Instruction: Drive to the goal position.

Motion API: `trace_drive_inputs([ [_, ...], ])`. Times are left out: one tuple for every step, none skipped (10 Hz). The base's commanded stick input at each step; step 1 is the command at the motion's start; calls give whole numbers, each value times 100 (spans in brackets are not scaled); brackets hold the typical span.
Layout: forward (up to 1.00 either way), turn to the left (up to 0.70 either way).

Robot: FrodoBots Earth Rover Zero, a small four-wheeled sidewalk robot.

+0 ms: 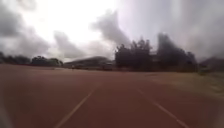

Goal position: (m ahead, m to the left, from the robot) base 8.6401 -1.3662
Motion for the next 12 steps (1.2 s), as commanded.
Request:
trace_drive_inputs([
  [85,0],
  [85,0],
  [85,0],
  [85,0],
  [85,0],
  [85,0],
  [85,0],
  [85,0],
  [85,0],
  [85,0],
  [85,0],
  [85,0],
])
